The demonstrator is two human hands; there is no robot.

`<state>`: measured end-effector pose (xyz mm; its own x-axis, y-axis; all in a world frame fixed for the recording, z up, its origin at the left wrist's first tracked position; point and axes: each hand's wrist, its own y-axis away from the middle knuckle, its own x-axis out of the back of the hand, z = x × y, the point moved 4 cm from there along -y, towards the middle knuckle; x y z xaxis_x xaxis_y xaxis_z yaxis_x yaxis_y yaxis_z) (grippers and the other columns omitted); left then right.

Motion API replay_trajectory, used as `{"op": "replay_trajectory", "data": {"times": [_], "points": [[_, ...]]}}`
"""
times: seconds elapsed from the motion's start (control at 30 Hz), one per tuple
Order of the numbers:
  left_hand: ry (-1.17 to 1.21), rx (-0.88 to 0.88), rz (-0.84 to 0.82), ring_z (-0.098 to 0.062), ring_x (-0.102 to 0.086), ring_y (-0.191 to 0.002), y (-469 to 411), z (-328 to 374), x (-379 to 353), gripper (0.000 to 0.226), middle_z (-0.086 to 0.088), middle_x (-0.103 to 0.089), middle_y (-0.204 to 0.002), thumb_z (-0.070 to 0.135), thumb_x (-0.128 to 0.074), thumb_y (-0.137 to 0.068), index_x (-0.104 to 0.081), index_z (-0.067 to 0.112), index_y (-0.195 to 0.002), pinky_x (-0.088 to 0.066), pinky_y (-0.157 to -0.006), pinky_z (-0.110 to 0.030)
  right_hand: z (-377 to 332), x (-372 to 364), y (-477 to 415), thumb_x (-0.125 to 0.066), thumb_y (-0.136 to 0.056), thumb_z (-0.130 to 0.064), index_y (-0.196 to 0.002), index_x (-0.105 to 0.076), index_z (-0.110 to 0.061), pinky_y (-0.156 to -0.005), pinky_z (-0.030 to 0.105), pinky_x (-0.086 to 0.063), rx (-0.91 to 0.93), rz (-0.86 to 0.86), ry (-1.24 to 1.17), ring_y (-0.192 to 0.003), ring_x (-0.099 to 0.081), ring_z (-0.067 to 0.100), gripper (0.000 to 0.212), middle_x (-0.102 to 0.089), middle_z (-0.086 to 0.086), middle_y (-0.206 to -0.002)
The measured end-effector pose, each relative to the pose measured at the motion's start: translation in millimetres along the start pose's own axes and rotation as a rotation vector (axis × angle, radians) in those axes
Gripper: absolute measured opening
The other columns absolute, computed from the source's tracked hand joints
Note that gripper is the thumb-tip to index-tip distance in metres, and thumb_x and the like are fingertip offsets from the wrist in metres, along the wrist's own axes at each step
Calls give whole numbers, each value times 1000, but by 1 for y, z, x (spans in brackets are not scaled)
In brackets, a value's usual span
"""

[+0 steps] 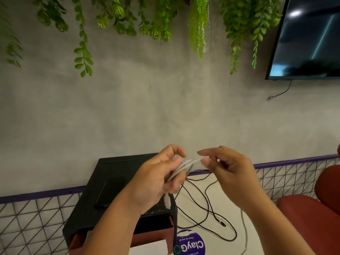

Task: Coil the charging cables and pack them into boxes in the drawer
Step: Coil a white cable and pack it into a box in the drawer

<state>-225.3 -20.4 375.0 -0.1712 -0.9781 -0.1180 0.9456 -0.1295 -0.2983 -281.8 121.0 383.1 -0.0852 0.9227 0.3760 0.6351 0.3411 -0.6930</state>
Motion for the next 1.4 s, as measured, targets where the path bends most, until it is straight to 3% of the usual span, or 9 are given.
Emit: {"op": "replay_trajectory", "data": {"times": [0.1, 0.27, 0.43, 0.53, 0.63, 0.9, 1.03, 1.17, 1.4], "points": [[295, -37, 19, -6, -25, -30, -5, 1, -6, 10, 4, -33, -40, 14, -44, -79, -49, 12, -87, -24, -43, -23, 1, -17, 3, -49, -78, -42, -83, -65, -45, -59, 14, -44, -100, -41, -137, -68, -58, 3, 17, -65, -7, -71], [477, -51, 75, -4, -24, -27, -8, -3, -5, 10, 5, -31, -39, 10, -50, -76, -52, 14, -86, -25, -40, -20, 0, -26, 4, -53, -85, -45, -68, -60, -21, -42, 8, -30, -252, -89, -396, -41, -41, -1, 30, -44, -17, -43], [290, -41, 263, -11, -40, -45, -2, -16, 2, 21, -1, -41, -51, 20, -49, -77, -54, 11, -96, -37, -52, -25, 3, -24, 5, -48, -83, -42, -56, -57, -26, -42, 9, -27, -265, 3, -395, -41, -35, 1, 33, -42, -11, -46], [-10, -48, 374, -13, -56, -64, 8, -26, 2, 16, -1, -57, -64, 13, -53, -85, -62, 16, -99, -48, -67, -28, 9, -24, 9, -50, -92, -32, -62, -64, -24, -42, 9, -28, -326, 106, -454, -43, -36, 1, 35, -43, -9, -48], [-272, -71, 456, -6, -62, -69, 18, -36, 0, 18, 9, -65, -70, 10, -56, -88, -64, 24, -95, -53, -67, -18, 13, -25, 16, -48, -93, -25, -79, -70, -25, -45, 9, -32, -373, 166, -501, -46, -42, -2, 26, -48, -14, -47], [-467, 32, 518, 2, -53, -49, 33, -47, 4, 21, 11, -59, -61, 12, -59, -88, -65, 32, -93, -41, -47, -11, 23, -40, 43, -49, -93, -25, -74, -68, -29, -52, 25, -32, -440, 210, -478, -53, -35, 9, 27, -44, -8, -49], [-585, 108, 477, -3, -58, -46, 33, -46, 5, 33, 4, -65, -81, 16, -47, -95, -48, 46, -108, -46, -48, -13, 18, -42, 49, -48, -92, -24, -72, -66, -31, -44, 21, -27, -453, 213, -529, -45, -32, 5, 28, -44, -5, -48], [-532, 180, 473, -5, -54, -39, 34, -45, 3, 30, -3, -67, -81, 20, -41, -98, -43, 45, -113, -44, -42, -14, 10, -46, 54, -50, -89, -31, -80, -65, -31, -51, 21, -32, -409, 241, -508, -51, -41, 5, 17, -55, -9, -55], [-655, 0, 637, -5, -64, -72, 33, -42, 11, 10, 13, -65, -76, 31, -55, -89, -56, 41, -86, -49, -60, -10, 3, -43, 57, -46, -89, -22, -82, -58, -19, -37, 16, -34, -396, 267, -551, -38, -42, 6, 14, -52, -4, -50]]}}
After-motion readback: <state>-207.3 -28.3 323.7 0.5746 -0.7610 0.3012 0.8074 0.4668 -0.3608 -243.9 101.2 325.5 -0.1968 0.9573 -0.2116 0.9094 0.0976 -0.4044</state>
